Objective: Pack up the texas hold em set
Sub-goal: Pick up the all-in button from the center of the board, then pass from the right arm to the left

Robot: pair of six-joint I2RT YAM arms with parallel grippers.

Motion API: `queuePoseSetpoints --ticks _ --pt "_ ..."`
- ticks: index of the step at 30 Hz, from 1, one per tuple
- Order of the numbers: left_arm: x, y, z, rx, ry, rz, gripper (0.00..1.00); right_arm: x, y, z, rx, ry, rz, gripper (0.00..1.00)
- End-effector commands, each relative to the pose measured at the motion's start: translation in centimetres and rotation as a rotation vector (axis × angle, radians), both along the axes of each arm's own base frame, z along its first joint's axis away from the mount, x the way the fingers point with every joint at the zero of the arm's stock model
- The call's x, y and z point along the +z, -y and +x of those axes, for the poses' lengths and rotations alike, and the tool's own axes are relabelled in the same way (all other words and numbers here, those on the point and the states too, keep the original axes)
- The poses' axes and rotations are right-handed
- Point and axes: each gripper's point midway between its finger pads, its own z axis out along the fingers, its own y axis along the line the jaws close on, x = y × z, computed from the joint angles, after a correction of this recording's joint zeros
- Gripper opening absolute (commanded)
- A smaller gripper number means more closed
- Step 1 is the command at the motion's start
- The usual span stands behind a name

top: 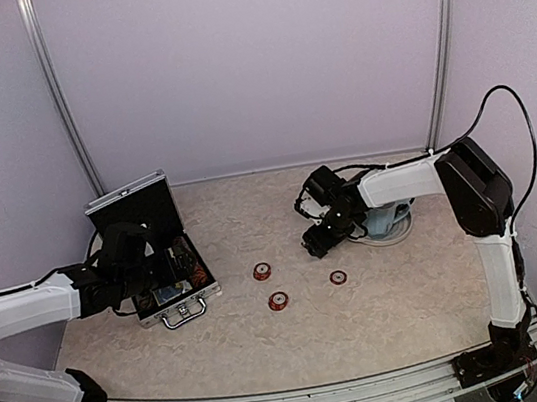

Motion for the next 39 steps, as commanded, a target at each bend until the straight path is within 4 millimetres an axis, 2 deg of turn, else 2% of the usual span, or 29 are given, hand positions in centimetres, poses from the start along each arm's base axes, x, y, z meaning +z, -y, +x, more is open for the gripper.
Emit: queuePoseSetpoints --ticks 1,9,15,23,30,36,39 --pt "0.6 0.4 0.3 -0.009 0.016 0.009 0.99 -0.7 0.3 -0.1 -0.005 -0.029 0.0 0.66" --pt "1.1 0.4 0.3 -0.011 0.026 0.005 0.99 0.8 -0.3 -0.4 0.03 -0.009 0.045 0.54" --pt "1.7 1.1 0.2 -0.035 0.043 -0.036 0.99 2.6 -0.7 -0.4 0.071 0.036 0.066 0.52" --pt "2.1 2.4 0.1 -0.085 0.045 -0.093 0.99 5.1 -2.3 -1.5 0.141 0.072 0.113 0.51" --pt "2.6 4.4 -0.1 -0.132 0.043 -0.207 0.99 8.1 -5.2 -3.5 0.25 0.113 0.176 0.51" --pt "2.7 7.5 -0.8 -0.212 0.009 -0.313 0.98 10.7 -9.1 -6.2 0.386 0.146 0.236 0.51" --pt "2.6 8.8 -1.1 -0.239 -0.006 -0.369 0.95 12.0 -11.1 -7.8 0.447 0.153 0.288 0.51"
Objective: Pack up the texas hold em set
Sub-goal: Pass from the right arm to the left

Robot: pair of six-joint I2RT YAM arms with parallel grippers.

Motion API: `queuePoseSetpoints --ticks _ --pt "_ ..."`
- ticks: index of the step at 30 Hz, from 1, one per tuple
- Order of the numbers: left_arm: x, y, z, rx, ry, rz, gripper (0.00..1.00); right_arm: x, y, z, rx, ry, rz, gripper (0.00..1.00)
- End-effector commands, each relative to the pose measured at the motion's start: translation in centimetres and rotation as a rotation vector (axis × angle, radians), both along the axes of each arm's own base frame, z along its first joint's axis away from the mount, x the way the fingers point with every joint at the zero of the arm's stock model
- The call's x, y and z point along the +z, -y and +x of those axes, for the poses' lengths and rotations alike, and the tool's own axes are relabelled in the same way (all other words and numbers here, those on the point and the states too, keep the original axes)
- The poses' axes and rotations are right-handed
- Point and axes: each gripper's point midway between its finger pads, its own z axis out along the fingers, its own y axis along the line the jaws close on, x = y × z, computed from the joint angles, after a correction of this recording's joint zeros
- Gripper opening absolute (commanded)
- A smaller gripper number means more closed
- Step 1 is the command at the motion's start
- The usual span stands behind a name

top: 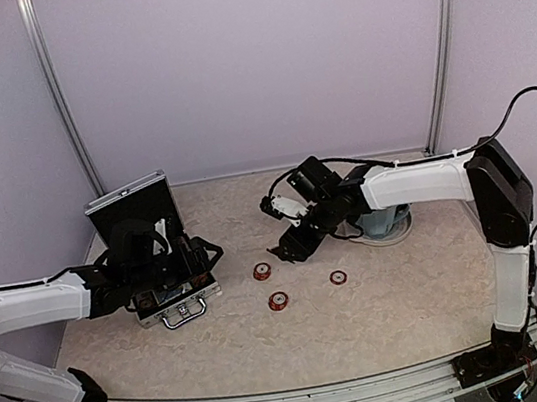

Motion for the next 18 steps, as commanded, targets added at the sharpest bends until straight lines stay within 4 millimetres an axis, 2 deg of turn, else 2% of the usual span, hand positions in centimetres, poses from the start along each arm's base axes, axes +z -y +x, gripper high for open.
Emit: queuePoseSetpoints --ticks 1,8,18 --pt "0.8 2.7 -0.4 -0.067 -0.009 -0.125 0.93 5.0 -4.0 -2.1 0.127 0.06 0.136 0.52" --pt "0.4 4.7 -0.9 -0.137 -0.051 -0.222 0.83 6.3 -7.3 -4.6 0.217 0.047 0.214 0.51" --pt "0.6 6.7 -1.4 -0.221 -0.077 -0.31 0.68 6.9 -9.4 -6.0 0.282 0.033 0.259 0.51"
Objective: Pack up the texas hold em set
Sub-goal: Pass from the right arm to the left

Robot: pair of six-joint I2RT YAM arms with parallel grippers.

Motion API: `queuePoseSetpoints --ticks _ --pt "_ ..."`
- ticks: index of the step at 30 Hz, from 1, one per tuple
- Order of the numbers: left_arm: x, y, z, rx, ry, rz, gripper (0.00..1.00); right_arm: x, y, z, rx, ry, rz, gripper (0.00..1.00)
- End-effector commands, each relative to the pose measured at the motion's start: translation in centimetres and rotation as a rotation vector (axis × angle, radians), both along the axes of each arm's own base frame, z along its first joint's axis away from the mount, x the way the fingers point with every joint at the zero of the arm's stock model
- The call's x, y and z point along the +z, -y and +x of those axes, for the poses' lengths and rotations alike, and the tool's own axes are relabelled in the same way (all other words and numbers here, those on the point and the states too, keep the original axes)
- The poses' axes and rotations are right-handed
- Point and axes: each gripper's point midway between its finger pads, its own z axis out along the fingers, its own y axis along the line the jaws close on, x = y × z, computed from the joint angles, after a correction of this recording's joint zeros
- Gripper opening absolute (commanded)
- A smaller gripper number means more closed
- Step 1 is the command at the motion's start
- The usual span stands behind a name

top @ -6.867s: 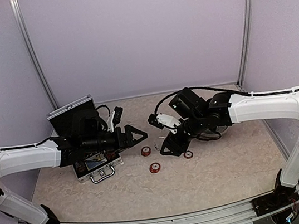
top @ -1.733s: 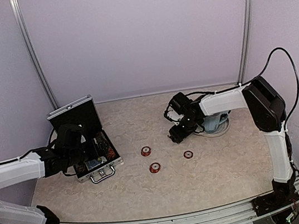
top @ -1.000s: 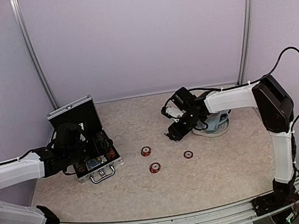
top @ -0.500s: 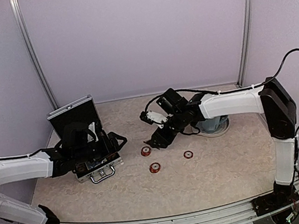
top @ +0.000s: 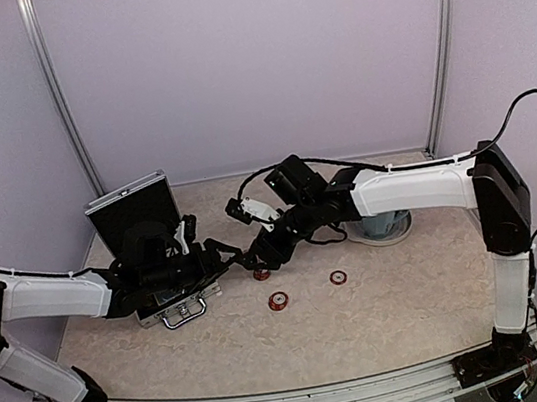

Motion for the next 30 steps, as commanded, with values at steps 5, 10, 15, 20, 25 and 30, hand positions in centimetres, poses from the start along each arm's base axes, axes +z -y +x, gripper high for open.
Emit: queuePoseSetpoints --ticks 5,10,15,20,25,30 --pt "0.9 1.8 -0.6 -0.082 0.005 -0.085 0.54 1.9 -1.9 -0.7 0.047 0.012 0.066 0.51" --pt "0.8 2.4 -0.8 -0.104 -0.021 -0.109 0.41 1.6 -1.9 -0.6 0.04 0.014 0.054 0.51" --pt "1.0 2.5 -0.8 -0.104 -0.028 -0.121 0.34 1.2 -1.9 -0.6 0.037 0.015 0.045 0.51" --pt "1.1 2.5 -0.8 -0.102 -0.037 -0.13 0.27 0.7 -2.0 -0.9 0.045 0.013 0.037 0.51" --pt "1.2 2.5 -0.8 -0.097 -0.041 -0.136 0.14 0.3 -2.1 -1.1 0.05 0.007 0.032 0.52" --pt "1.4 2.2 -0.7 -0.082 -0.038 -0.139 0.03 0.5 -2.2 -1.3 0.058 0.005 0.039 0.6"
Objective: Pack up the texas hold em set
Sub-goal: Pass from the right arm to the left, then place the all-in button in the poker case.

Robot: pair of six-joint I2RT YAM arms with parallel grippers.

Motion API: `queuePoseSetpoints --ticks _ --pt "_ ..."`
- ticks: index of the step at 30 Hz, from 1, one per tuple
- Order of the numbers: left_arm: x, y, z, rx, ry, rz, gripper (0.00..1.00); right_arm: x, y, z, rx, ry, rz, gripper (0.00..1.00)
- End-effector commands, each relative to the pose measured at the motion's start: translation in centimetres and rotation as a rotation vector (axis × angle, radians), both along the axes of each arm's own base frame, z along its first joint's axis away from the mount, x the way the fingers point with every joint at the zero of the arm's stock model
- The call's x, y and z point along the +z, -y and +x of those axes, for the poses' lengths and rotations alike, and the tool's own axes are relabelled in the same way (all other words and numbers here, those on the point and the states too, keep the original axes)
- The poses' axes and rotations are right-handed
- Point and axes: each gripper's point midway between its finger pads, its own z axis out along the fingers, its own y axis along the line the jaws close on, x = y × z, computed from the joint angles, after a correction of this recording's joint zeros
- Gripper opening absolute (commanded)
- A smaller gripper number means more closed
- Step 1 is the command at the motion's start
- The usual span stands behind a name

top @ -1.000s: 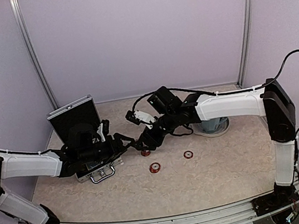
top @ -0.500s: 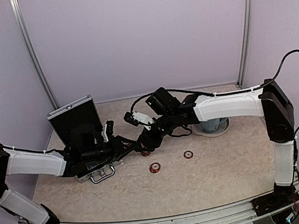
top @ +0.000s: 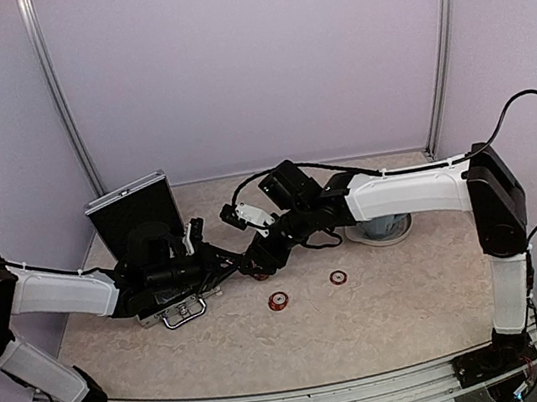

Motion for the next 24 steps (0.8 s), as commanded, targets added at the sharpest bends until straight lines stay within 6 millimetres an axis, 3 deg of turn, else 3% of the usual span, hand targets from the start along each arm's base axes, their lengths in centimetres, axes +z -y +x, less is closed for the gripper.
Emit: queuePoseSetpoints --ticks 1,8,12,20,24 --pt "1.3 0.2 0.0 -0.019 0.062 -0.014 0.01 0.9 -1.1 -0.8 0.041 -0.006 0.041 0.64" --pt "1.4 -2.5 0.7 0.072 0.092 0.069 0.0 1.5 0.5 -0.3 -0.019 0.039 0.031 0.98" --pt "1.1 -5.5 1.2 0.149 0.097 0.129 0.0 1.6 1.4 -0.1 -0.036 0.041 0.025 0.99" --pt "-0.2 -15.1 3.1 0.423 0.1 0.294 0.0 0.3 2.2 0.3 -0.057 0.032 -0.01 0.99" --pt "-0.7 -18.3 3.5 0.521 0.094 0.303 0.0 -0.1 2.2 0.3 -0.054 0.025 -0.015 0.99"
